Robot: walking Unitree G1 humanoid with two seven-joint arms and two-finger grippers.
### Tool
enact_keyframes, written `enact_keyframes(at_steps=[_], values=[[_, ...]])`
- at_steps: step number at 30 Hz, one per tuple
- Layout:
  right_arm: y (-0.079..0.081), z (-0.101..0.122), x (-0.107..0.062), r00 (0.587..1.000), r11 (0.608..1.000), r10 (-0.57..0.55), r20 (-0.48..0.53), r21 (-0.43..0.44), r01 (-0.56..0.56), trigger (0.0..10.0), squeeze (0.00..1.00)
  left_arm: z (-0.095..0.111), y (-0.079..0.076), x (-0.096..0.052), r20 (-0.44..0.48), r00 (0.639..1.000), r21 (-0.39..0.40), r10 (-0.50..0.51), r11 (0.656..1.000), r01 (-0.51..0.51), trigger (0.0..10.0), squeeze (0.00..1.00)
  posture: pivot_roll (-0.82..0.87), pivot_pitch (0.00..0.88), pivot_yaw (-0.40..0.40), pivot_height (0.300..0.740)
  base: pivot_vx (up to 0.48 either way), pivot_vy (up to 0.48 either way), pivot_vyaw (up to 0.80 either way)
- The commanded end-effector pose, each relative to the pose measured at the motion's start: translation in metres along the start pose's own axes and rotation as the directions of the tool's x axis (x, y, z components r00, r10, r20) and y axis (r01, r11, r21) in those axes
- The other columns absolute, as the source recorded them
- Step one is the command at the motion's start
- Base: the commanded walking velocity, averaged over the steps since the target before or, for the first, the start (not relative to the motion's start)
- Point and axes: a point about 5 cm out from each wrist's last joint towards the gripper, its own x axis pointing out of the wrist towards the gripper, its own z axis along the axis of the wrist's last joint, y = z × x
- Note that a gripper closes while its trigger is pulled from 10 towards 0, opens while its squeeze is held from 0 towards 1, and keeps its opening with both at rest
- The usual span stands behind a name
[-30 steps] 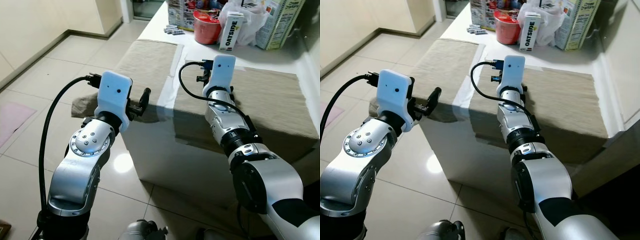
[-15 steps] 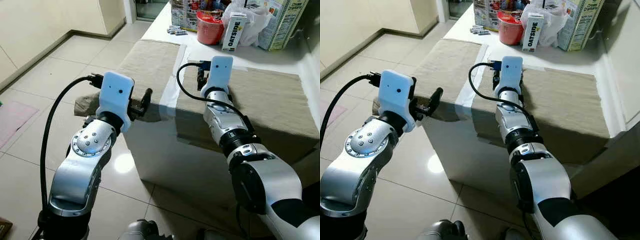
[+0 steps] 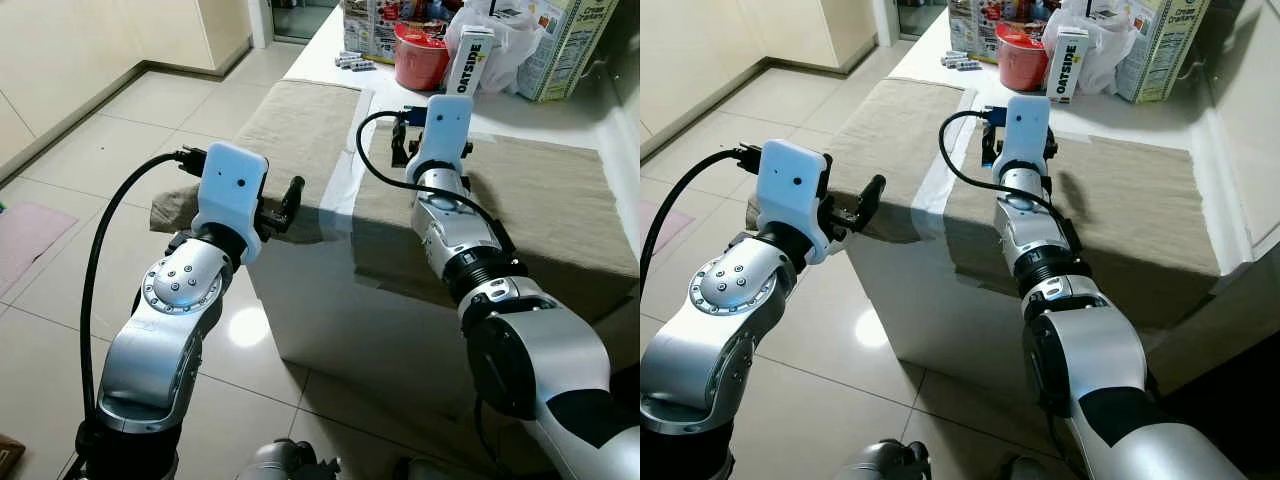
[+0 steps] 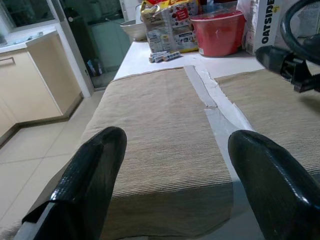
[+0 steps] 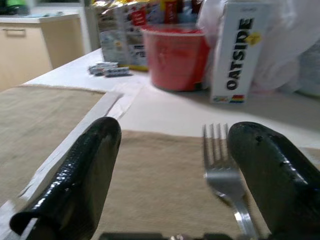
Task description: Setting the table
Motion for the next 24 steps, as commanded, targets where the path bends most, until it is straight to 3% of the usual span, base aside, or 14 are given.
enact_keyframes(at_steps=[1, 2, 3, 12, 24], values=[[-0.003, 0.007, 0.004, 0.999, 0.999, -0.031, -0.018, 0.012, 0.031, 10.0, 0.77, 0.001, 0.001, 0.002, 0.003, 1.000, 0.015, 0.000, 1.000, 0.000, 10.0, 0.00, 0.09, 0.074, 0.084, 0.736, 0.000, 0.000, 0.00], [-0.003, 0.007, 0.004, 0.999, 0.999, -0.031, -0.018, 0.012, 0.031, 10.0, 0.77, 0.001, 0.001, 0.002, 0.003, 1.000, 0.015, 0.000, 1.000, 0.000, 10.0, 0.00, 0.09, 0.074, 0.084, 0.736, 0.000, 0.000, 0.00], [-0.005, 0.004, 0.004, 0.999, 0.999, -0.034, -0.042, 0.031, 0.035, 10.0, 0.00, 0.001, 0.001, 0.003, 0.003, 1.000, 0.015, 0.000, 1.000, 0.000, 10.0, 0.00, 0.09, 0.074, 0.084, 0.736, 0.000, 0.000, 0.00], [-0.015, -0.018, 0.001, 0.982, 0.995, -0.075, -0.175, 0.059, 0.086, 10.0, 0.00, 0.001, 0.000, 0.003, 0.004, 1.000, 0.014, -0.001, 1.000, 0.001, 10.0, 0.00, 0.09, 0.074, 0.084, 0.736, 0.000, 0.000, 0.00], [-0.014, -0.040, -0.006, 0.950, 0.993, -0.066, -0.306, 0.077, 0.093, 10.0, 0.00, 0.002, 0.000, 0.003, 0.009, 1.000, 0.015, 0.000, 1.000, 0.000, 10.0, 0.00, 0.09, 0.074, 0.084, 0.736, 0.000, 0.000, 0.00]])
